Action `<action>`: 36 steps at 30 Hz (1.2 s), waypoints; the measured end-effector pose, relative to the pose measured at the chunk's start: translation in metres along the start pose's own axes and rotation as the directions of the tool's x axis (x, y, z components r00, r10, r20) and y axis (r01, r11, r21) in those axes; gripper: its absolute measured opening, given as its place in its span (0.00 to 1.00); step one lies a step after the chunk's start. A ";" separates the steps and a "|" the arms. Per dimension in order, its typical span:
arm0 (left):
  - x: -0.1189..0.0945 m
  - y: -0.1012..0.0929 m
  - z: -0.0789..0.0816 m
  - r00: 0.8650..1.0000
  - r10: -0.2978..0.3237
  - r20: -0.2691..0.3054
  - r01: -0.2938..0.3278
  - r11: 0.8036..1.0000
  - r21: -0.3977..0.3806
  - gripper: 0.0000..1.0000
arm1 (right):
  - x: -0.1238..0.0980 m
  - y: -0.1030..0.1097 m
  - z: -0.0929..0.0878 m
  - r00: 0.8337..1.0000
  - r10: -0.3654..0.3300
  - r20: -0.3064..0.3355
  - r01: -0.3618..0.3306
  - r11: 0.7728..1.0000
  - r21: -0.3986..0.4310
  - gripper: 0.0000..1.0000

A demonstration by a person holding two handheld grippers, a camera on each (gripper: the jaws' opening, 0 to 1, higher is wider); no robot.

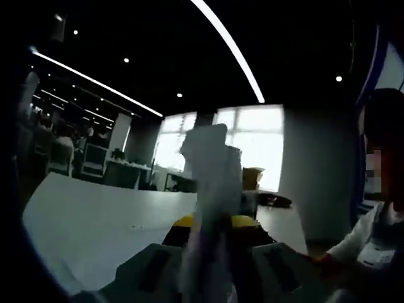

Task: Organize the stack of printing papers by aligning and flattening the scattered papers on the table

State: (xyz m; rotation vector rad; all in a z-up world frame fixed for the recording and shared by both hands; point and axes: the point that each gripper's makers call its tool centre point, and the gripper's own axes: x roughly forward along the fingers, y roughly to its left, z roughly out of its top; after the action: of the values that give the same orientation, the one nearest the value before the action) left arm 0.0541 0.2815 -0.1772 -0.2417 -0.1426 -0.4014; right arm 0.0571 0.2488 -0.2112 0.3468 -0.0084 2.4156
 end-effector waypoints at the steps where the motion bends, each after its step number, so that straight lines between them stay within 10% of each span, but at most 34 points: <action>1: 0.000 -0.003 0.001 1.000 -0.021 0.004 0.021 1.000 -0.005 0.06 | 0.000 0.000 0.000 1.000 -0.002 0.000 0.002 1.000 0.001 0.00; 18: -0.002 -0.010 -0.003 1.000 -0.027 -0.006 0.027 0.999 -0.026 0.06 | -0.004 -0.003 -0.002 1.000 -0.020 -0.016 0.020 1.000 0.013 0.00; 36: -0.042 0.011 -0.005 0.992 0.125 -0.017 -0.125 0.992 -0.024 0.06 | -0.015 -0.031 0.019 0.968 -0.250 -0.008 0.250 0.968 -0.018 0.11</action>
State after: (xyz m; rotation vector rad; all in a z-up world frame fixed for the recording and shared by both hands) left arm 0.0205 0.3056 -0.1923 -0.2703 -0.1062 -0.2804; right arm 0.0927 0.2614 -0.1990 0.3085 0.0189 2.1660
